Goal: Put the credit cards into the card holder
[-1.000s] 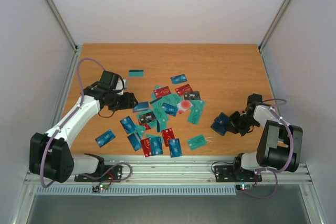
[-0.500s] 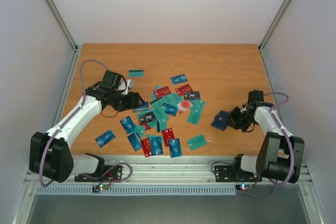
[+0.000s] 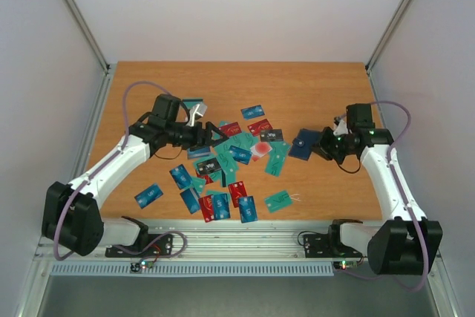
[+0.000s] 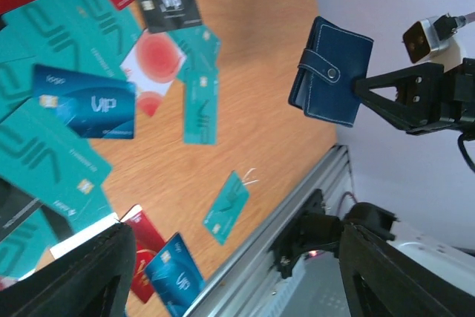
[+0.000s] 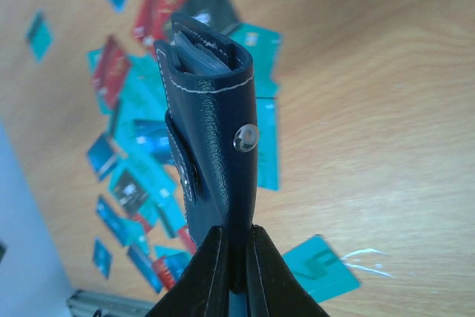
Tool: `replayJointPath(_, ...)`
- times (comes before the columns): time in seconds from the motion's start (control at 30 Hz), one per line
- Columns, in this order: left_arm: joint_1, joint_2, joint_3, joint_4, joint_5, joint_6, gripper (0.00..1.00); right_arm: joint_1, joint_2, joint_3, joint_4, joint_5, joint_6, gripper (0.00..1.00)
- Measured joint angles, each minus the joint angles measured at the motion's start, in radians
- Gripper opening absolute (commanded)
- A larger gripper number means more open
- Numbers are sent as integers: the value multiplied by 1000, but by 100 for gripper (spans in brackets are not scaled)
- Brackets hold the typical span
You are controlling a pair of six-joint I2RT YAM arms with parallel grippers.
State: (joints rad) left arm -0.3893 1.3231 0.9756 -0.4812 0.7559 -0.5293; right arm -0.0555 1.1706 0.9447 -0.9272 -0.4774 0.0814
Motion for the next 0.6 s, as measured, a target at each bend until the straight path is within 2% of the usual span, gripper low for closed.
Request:
replayJointPath(0.33,0,0,-3,278,131,-179,86,164,-24,177,7,-169,62,1)
replayJointPath(0.6,-6,0,-34,496,173,-322,95,278,-14,299,85,-262,141,1)
